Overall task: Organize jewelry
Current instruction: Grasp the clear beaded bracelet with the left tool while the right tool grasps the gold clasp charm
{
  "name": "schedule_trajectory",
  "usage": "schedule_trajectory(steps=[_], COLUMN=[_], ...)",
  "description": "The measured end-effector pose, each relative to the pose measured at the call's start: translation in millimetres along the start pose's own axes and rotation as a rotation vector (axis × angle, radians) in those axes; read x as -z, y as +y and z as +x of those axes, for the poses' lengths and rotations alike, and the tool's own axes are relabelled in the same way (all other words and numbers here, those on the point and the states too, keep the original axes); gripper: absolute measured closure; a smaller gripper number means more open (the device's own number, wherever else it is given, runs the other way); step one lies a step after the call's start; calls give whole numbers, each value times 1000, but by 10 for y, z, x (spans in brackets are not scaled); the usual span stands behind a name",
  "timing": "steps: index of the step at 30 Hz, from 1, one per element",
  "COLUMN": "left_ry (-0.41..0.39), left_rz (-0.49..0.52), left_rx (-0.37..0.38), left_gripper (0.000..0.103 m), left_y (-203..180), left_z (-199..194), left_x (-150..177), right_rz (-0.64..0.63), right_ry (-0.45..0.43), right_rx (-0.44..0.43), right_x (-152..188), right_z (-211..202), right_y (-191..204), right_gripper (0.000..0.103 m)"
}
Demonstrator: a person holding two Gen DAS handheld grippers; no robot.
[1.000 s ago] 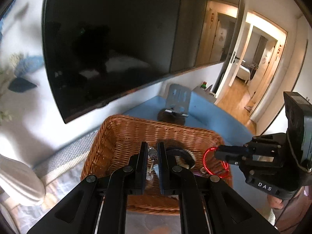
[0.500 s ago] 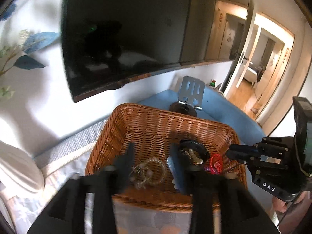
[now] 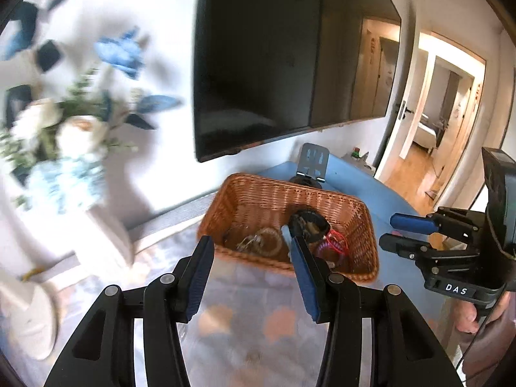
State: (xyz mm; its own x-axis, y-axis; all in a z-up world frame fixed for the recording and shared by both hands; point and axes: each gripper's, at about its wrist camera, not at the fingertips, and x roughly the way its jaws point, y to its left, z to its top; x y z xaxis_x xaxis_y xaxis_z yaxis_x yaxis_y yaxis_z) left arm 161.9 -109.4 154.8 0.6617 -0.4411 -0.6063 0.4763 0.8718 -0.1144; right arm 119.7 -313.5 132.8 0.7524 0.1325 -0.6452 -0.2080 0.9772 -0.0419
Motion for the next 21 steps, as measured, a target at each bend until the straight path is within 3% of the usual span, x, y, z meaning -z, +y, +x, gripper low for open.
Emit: schedule_trajectory(steps=[5,11,17,21], left_ry=[-21,-6,79,112], left_rz=[-15,-27,-82,-130], left_rx=[-41,-106,-146,-139], left_gripper=[49,47,47,47], left_y=[111,270,532,672], left_z=[-518,-858,-777,-650], left_x=[342,930,1508,1660], right_rz=[-48,-78,-29,8], right_ry=[-25,-6,38,95], right_rx=[-56,-115,-206,-230], right_x=[147,405,759,955], right_z=[-242,-300,-102,120], right_y=[438,838,921,889], right_gripper=[63,63,63,63])
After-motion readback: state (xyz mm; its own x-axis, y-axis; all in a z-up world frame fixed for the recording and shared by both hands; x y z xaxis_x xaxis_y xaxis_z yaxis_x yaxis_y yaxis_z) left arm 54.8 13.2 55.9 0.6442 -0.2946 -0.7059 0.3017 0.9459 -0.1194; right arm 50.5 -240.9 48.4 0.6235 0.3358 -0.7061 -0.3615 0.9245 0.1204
